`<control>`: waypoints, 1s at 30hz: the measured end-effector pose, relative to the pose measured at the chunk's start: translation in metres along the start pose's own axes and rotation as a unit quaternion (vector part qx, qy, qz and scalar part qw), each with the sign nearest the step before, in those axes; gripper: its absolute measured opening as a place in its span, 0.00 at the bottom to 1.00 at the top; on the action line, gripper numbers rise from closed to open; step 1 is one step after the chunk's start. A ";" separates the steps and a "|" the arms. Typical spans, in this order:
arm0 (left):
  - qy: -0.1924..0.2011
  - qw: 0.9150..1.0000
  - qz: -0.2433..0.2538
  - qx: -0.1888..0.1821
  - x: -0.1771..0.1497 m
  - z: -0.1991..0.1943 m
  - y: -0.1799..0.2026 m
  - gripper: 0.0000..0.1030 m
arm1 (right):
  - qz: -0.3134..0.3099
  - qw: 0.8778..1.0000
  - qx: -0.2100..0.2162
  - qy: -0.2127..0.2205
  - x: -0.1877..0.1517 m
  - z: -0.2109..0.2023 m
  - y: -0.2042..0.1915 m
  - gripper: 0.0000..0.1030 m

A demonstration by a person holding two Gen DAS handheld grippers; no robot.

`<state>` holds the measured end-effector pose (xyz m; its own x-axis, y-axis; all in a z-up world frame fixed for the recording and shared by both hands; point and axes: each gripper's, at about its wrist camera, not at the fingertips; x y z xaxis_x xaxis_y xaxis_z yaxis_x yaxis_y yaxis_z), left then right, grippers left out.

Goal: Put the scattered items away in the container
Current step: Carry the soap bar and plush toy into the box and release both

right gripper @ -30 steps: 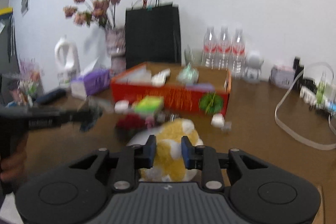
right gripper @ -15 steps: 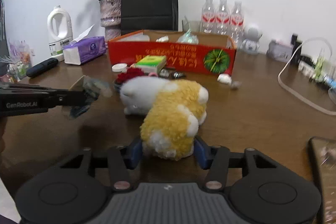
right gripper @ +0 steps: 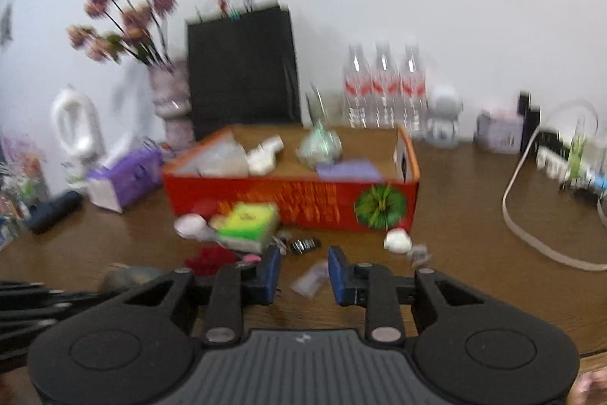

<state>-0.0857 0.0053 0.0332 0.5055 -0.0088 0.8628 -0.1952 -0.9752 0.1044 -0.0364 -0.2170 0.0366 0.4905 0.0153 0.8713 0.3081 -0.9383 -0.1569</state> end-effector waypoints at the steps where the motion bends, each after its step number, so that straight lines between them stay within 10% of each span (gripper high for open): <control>1: -0.003 1.000 0.000 0.001 -0.001 0.001 -0.001 0.05 | 0.007 1.000 -0.002 -0.012 -0.001 0.004 0.002 0.27; 5: -0.025 0.999 0.022 0.004 -0.010 0.006 -0.002 0.05 | 0.000 1.000 0.004 -0.003 -0.001 -0.032 0.008 0.69; 7: -0.041 0.998 0.052 0.013 -0.018 0.011 0.004 0.09 | -0.002 0.999 -0.011 -0.031 -0.004 -0.043 0.012 0.71; 11: -0.039 0.995 0.086 0.008 -0.027 0.010 0.013 0.58 | 0.026 0.996 0.003 -0.086 -0.026 -0.048 0.018 0.67; 14: -0.043 0.994 0.098 0.010 -0.028 0.012 0.018 0.57 | 0.044 0.993 0.004 -0.106 -0.041 -0.041 0.020 0.62; 18: -0.048 0.992 0.102 0.051 -0.025 0.022 0.020 0.13 | 0.052 0.994 0.013 -0.097 -0.046 -0.035 0.017 0.42; 20: -0.047 0.995 0.074 0.043 -0.019 0.020 0.013 0.07 | 0.045 0.995 0.023 -0.086 -0.039 -0.038 0.015 0.41; 30: 0.062 0.988 0.137 0.017 0.119 0.057 0.014 0.06 | 0.049 0.996 0.037 0.059 0.124 -0.008 0.058 0.42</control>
<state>0.0201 -0.0217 0.1093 0.3306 -0.2492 0.9103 -0.2808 -0.9468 -0.1572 0.0361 -0.2726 0.1388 0.4236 -0.1208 0.8978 0.3236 -0.9055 -0.2745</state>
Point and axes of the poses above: each gripper's, at about its wrist camera, not at the fingertips, and z roughly the way its jaws point, y to its right, x to its top, and after that the axes turned 7 degrees about x, right-handed
